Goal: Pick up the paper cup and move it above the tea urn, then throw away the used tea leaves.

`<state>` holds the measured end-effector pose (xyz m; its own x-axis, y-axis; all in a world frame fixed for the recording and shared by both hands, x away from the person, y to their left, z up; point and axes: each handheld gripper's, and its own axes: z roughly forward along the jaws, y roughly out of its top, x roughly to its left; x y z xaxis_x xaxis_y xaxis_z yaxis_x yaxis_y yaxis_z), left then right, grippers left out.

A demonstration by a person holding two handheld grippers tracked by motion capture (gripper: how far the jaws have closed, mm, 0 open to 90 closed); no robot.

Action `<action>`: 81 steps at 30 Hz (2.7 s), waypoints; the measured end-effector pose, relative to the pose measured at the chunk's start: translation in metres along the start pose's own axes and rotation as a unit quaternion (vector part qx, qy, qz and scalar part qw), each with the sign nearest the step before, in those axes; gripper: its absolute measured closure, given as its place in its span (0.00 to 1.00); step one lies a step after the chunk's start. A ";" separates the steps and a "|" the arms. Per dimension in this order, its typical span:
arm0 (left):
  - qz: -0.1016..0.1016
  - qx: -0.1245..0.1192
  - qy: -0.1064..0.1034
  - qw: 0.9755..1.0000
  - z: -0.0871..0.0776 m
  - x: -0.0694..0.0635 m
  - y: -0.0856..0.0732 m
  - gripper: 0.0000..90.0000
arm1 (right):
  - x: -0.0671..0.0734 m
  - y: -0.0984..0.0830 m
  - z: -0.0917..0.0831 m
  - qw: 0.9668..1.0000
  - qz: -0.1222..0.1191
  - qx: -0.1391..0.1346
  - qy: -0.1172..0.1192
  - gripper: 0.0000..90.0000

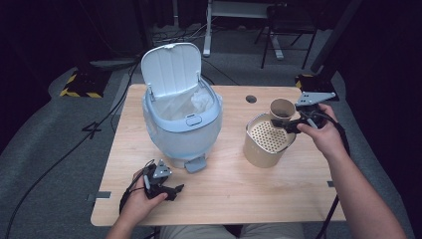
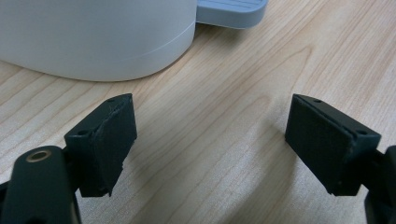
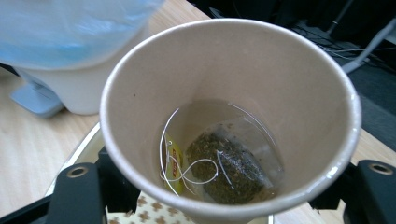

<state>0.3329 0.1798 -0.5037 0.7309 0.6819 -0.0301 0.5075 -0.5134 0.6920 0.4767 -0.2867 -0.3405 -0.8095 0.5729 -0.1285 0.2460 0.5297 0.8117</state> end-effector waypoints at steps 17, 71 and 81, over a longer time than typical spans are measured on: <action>0.001 0.001 0.003 1.000 0.000 0.000 0.000 0.18 | 0.002 0.000 -0.009 0.997 -0.060 0.007 -0.042 0.32; -0.002 0.001 0.005 1.000 -0.001 -0.001 -0.001 0.18 | 0.073 -0.009 0.017 0.487 -0.716 0.262 -0.426 0.31; -0.002 0.001 0.005 1.000 -0.001 -0.001 -0.001 0.18 | 0.077 -0.008 0.019 0.459 -0.734 0.260 -0.428 0.31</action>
<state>0.3312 0.1797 -0.5036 0.7250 0.6883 -0.0256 0.5107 -0.5123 0.6905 0.4231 -0.2350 -0.3679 0.1445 -0.7214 -0.6772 0.0433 0.6884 -0.7241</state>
